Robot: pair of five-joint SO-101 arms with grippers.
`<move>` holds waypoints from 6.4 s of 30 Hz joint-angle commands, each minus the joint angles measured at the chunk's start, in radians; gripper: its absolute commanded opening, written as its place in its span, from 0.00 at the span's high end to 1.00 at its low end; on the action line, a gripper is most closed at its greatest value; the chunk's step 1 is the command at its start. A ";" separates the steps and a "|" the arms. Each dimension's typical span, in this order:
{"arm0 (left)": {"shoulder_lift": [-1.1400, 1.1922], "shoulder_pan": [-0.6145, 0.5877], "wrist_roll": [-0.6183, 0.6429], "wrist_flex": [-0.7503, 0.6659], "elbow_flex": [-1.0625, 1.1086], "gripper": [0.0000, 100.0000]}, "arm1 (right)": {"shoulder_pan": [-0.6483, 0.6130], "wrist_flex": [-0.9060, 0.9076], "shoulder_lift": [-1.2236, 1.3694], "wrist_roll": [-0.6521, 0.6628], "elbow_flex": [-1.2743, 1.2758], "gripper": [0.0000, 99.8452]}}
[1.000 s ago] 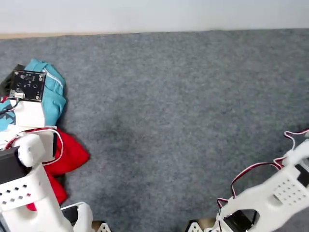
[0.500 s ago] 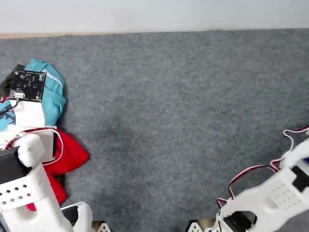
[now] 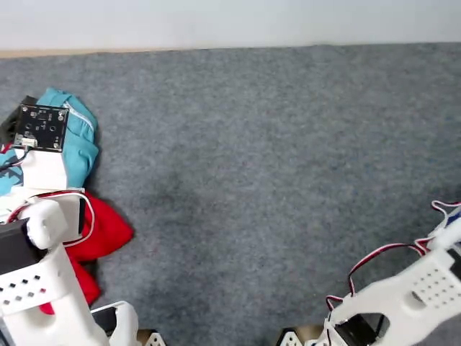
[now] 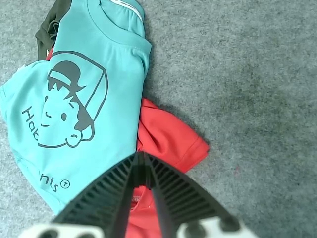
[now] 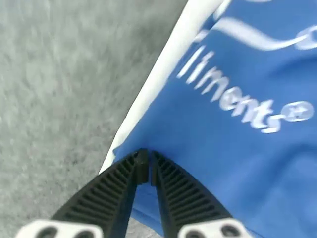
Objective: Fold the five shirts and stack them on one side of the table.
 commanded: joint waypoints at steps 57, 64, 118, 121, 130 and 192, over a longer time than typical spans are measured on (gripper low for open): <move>-0.021 0.009 -0.002 0.021 -0.010 1.00 | -0.038 -0.236 -0.111 -0.101 -0.209 0.99; -0.127 0.005 -0.005 0.021 -0.002 1.00 | -0.216 0.145 -0.229 -0.103 -0.209 0.99; 0.717 -0.269 -0.328 -0.718 0.196 0.92 | -0.479 0.529 -0.624 -0.166 0.480 0.99; 0.683 -0.265 -0.327 -0.663 0.122 1.00 | -0.479 0.529 -0.624 -0.166 0.480 0.99; 0.496 -0.181 -0.325 -0.502 0.019 1.00 | -0.479 0.529 -0.624 -0.166 0.480 0.99; 0.727 -0.005 -0.186 -0.310 -0.156 1.00 | -0.986 0.527 -0.619 -0.158 0.420 0.99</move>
